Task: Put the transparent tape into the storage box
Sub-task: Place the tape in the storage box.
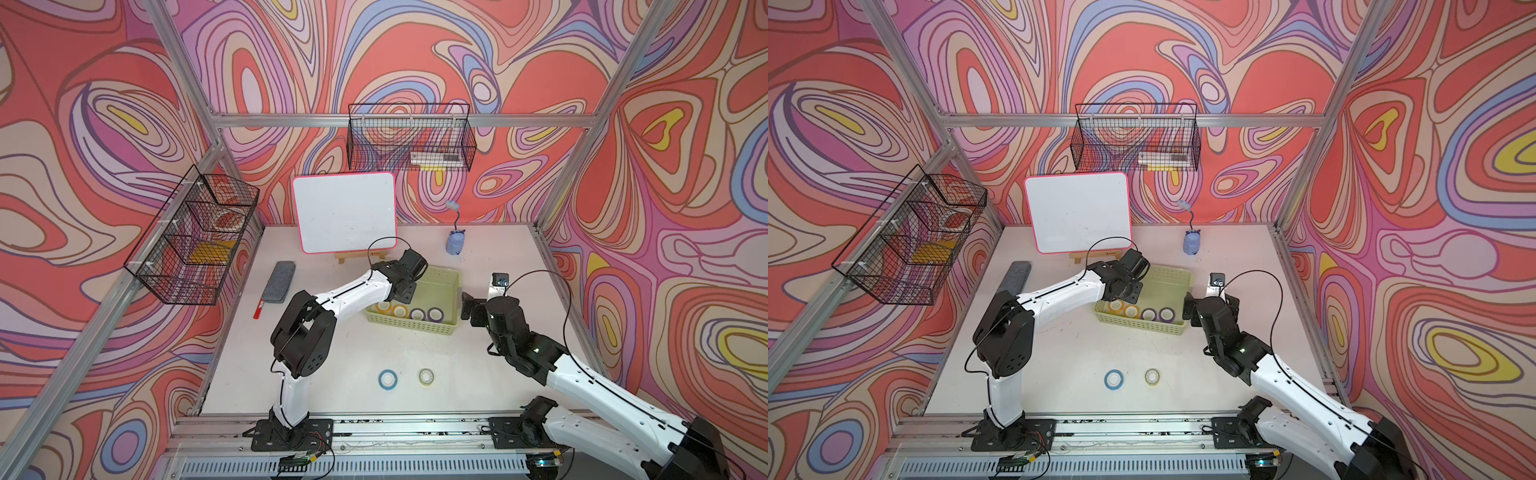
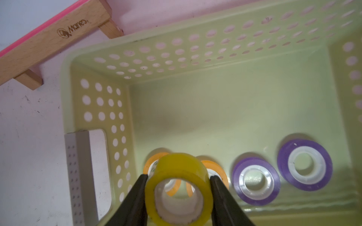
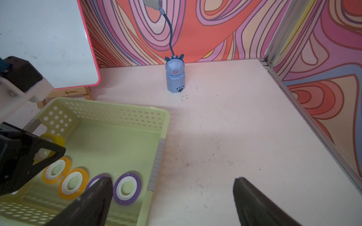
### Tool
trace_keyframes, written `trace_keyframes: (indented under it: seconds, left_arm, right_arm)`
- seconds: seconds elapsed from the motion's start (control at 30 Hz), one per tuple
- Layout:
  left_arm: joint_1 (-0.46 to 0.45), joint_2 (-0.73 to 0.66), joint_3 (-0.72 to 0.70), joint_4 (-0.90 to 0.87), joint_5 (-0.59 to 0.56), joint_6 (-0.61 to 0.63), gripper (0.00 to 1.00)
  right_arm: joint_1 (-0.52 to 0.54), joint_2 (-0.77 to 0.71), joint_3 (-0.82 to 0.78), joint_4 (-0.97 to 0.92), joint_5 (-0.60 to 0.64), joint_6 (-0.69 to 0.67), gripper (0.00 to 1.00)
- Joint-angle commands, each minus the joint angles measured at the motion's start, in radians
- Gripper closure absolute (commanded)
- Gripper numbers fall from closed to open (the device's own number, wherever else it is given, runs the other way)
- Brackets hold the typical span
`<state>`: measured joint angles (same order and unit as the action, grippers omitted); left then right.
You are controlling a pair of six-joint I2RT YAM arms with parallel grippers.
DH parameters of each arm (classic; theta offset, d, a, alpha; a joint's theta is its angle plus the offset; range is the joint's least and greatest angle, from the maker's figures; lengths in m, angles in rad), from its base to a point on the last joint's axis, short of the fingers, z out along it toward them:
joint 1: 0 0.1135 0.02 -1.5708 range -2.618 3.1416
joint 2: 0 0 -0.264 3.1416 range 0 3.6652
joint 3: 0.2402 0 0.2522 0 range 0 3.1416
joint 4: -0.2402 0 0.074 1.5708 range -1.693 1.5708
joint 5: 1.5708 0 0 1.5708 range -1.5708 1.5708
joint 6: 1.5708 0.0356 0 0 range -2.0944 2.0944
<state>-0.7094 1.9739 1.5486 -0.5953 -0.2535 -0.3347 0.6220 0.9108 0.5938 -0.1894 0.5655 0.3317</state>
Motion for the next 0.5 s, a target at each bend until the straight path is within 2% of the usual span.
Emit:
trace_keyframes:
  seconds: [0.0, 0.2, 0.47]
  left_arm:
    - [0.022, 0.045, 0.046, 0.050, -0.005, 0.030, 0.53]
    - [0.038, 0.134, 0.094, 0.060, -0.042, 0.052, 0.53]
    - [0.052, 0.208, 0.138, 0.046, -0.037, 0.051, 0.51]
  right_arm:
    - [-0.005, -0.015, -0.015, 0.004, 0.016, 0.007, 0.02]
    - [-0.005, -0.015, -0.014, 0.004, 0.013, 0.006, 0.02]
    - [-0.005, -0.013, -0.014, 0.005, 0.014, 0.005, 0.02]
